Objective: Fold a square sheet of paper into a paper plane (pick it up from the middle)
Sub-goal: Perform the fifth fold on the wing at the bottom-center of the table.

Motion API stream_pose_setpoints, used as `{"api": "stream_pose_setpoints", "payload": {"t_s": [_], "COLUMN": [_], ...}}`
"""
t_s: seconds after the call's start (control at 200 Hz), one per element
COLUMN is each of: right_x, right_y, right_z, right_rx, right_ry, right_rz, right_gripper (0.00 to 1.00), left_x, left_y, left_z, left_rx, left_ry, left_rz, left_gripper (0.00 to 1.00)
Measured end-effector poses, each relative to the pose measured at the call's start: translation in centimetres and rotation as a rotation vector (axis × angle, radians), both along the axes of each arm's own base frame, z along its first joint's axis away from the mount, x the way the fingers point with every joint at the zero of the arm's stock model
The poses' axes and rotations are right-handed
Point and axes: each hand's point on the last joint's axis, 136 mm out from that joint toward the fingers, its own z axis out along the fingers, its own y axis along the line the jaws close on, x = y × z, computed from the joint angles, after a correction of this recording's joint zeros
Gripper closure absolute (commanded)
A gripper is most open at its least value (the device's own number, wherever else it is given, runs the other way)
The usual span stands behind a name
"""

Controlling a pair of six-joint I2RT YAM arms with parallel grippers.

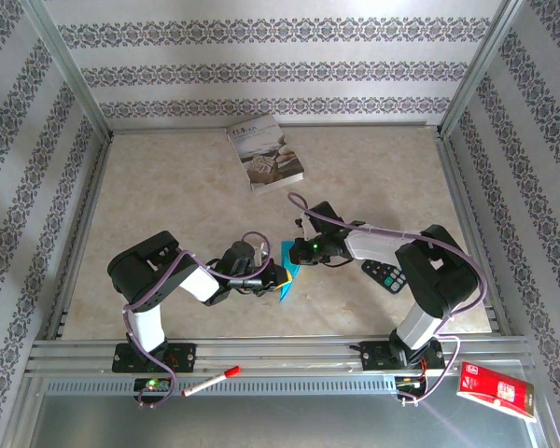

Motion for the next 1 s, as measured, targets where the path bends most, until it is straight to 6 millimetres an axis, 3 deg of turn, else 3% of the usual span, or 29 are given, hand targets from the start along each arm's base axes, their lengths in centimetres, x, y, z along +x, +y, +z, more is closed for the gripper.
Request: {"api": "stream_pose_setpoints", "payload": {"t_s": [0.47, 0.999], "right_x": [0.3, 1.0], "right_y": [0.2, -0.1], "right_z": [-1.1, 0.8], "right_rx": [-0.017, 0.044], "right_ry": [0.003, -0.008], "right_rz": [0.021, 0.012], "right_gripper": [0.92, 0.89], "left_x": [0.1, 0.1], "left_y": [0.1, 0.1], "left_z": [-0.1, -0.1], "left_rx": [-0.002, -0.002], "left_ry": [0.026, 0.029], "left_rz": [0.02, 0.021], "left_gripper": [1.0, 1.0]}}
